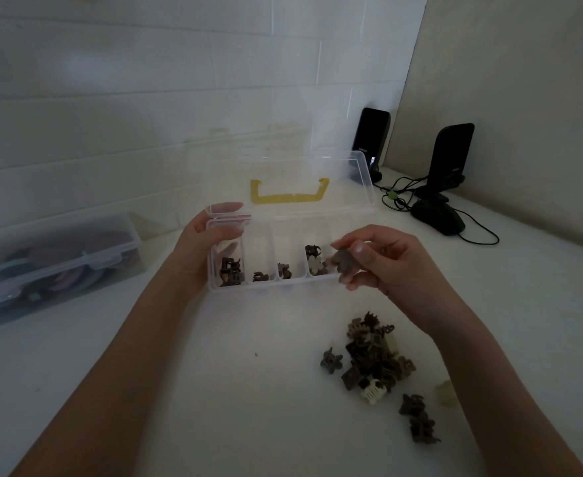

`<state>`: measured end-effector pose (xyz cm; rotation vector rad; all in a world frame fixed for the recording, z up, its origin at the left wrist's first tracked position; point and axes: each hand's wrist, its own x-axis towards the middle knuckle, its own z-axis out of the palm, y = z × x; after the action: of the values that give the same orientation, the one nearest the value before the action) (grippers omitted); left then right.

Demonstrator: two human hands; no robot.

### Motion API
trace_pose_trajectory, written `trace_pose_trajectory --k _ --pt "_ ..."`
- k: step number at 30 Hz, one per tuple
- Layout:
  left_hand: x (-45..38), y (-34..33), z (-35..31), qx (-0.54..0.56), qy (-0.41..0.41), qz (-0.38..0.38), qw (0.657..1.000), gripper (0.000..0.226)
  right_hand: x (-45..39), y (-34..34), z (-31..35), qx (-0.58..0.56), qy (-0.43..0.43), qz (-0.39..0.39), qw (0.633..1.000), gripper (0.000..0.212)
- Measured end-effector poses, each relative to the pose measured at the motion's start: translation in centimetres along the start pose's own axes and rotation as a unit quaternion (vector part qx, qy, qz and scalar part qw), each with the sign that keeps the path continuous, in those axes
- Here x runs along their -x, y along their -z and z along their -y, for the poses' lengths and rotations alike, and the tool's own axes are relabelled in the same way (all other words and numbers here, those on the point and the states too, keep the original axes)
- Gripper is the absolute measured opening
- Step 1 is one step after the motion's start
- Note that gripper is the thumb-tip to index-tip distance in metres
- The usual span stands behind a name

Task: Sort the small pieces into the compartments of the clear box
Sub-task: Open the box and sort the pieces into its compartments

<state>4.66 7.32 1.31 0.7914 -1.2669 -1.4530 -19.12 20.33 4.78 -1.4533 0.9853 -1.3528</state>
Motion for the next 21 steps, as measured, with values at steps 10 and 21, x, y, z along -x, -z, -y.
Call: trace_pose_trajectory --k 10,21 --pt "-0.1 0.1 0.1 0.002 -0.002 0.0 1.0 0.038 -0.4 -0.8 -1.7 0.261 0.058 -0.082 0.96 0.024" --pt "0.0 0.2 0.1 0.007 0.001 0.0 1.0 0.039 0.4 1.0 -0.3 0.372 -0.001 -0.028 0.928 0.043"
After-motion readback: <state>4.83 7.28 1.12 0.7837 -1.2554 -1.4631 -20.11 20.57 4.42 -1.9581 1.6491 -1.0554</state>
